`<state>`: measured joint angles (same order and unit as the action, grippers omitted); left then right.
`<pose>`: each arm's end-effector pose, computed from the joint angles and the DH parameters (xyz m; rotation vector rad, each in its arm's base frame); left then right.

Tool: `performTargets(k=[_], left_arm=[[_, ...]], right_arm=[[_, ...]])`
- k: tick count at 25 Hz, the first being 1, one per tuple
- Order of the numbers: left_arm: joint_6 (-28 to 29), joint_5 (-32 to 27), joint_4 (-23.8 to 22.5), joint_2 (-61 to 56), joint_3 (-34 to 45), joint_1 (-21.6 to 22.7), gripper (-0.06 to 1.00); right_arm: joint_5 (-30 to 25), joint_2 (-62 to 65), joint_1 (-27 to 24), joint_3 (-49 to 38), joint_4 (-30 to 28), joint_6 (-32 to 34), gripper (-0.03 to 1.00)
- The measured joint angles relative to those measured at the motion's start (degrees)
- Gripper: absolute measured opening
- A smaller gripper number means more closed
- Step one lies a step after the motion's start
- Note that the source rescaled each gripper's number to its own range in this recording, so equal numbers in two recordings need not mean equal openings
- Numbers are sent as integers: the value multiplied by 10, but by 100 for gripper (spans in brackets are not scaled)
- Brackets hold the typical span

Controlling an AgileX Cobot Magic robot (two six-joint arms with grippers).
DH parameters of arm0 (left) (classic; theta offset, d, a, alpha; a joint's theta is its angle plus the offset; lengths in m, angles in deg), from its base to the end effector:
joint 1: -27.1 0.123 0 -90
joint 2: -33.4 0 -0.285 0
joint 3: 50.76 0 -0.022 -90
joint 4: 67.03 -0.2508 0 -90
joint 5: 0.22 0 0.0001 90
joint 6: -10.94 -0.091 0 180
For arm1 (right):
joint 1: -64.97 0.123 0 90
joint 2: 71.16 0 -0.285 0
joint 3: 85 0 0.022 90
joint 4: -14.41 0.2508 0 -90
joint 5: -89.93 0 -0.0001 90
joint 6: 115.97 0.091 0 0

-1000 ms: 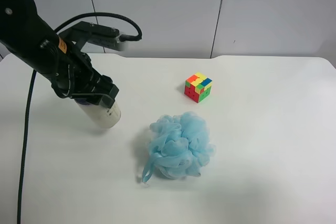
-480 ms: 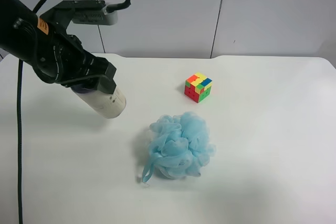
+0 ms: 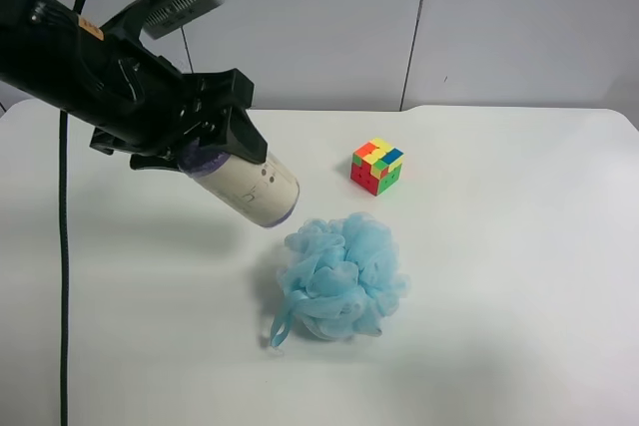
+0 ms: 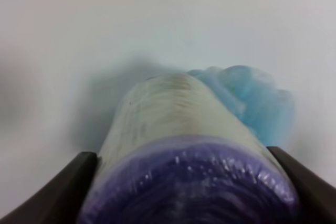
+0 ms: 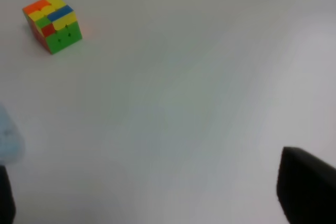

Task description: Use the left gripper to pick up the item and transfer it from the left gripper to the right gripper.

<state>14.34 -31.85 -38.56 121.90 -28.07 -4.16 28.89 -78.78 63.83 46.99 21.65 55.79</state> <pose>0.2372 -0.1707 0.2706 0.1875 2.5459 -0.7461 -0.0068 0.0102 0.2801 -0.1328 2.0258 0.0478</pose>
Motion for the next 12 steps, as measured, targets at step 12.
performTargets(k=[12], left_arm=[[-158,2,219,0,0,0,1]], right_arm=[[0,0,0,0,0,0,100]])
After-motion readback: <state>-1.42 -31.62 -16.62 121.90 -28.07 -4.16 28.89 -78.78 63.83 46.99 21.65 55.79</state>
